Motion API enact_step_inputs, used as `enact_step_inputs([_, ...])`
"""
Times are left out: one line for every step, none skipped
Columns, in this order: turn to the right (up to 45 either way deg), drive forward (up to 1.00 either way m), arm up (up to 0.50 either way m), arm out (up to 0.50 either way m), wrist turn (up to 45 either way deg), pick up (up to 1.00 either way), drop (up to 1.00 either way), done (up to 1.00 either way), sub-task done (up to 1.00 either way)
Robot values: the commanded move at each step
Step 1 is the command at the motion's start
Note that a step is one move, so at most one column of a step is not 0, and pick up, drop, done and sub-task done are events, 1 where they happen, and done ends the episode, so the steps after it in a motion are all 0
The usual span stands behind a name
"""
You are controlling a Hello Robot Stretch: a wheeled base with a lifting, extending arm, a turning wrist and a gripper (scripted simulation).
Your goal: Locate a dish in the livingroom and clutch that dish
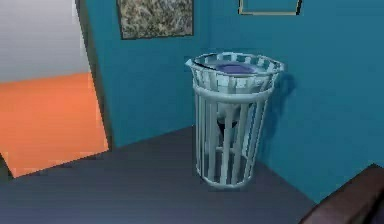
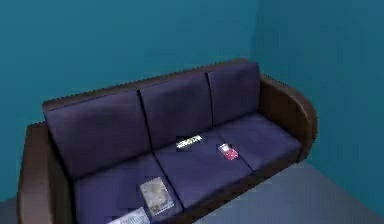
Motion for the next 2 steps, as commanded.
enact_step_inputs([-45.0, 0.00, 0.00, 0.00, 0.0, 0.00, 0.00, 0.00, 0.00])
enact_step_inputs([-45.0, 0.00, 0.00, 0.00, 0.0, 0.00, 0.00, 0.00, 0.00])
